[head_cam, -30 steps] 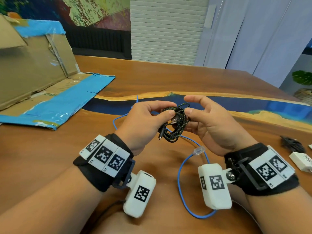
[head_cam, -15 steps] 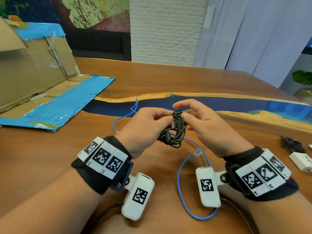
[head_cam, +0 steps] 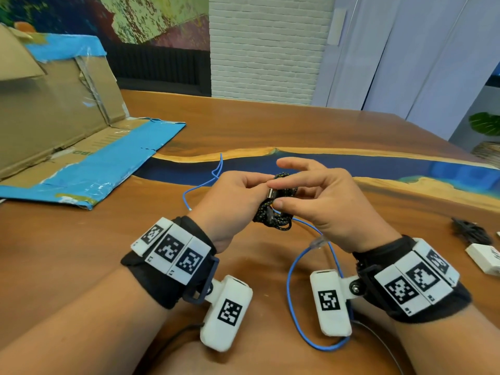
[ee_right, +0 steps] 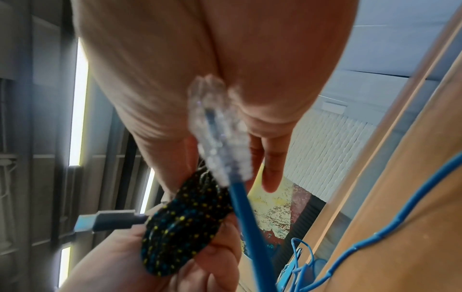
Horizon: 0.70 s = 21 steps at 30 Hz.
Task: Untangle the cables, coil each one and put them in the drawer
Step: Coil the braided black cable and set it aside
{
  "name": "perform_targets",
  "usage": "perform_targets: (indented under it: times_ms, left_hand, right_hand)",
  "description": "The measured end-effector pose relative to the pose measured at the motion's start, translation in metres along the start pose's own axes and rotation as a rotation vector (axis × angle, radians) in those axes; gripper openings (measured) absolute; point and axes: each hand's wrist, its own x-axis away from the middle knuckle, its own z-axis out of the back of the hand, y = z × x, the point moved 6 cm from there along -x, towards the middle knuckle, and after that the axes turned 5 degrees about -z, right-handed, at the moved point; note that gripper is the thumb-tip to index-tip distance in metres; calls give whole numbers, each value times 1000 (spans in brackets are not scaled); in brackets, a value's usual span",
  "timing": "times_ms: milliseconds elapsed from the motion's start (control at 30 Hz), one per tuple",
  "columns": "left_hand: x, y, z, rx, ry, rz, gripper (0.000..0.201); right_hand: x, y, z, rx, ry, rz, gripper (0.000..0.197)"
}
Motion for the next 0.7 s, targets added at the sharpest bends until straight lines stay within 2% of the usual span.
perform_targets:
  times_ms: [167, 233, 333, 567, 700]
  left_hand:
    - [2, 2, -7, 88, -32, -3, 23]
    - [2, 4, -5, 88, -11, -20, 22]
    - [0, 7, -1, 59, 11, -46, 25]
    - [-3, 21, 8, 83, 21, -111, 26]
    - [-2, 20, 11, 39, 72, -114, 23]
  right_hand:
    - [-2, 1, 3, 127, 77, 42, 14]
    - [-3, -2, 8, 61, 134, 93, 9]
    - [-5, -3, 14, -171, 174, 180, 15]
    - [-6, -9, 20, -459, 71, 233, 13]
    - [-8, 0, 17, -489, -50, 131, 10]
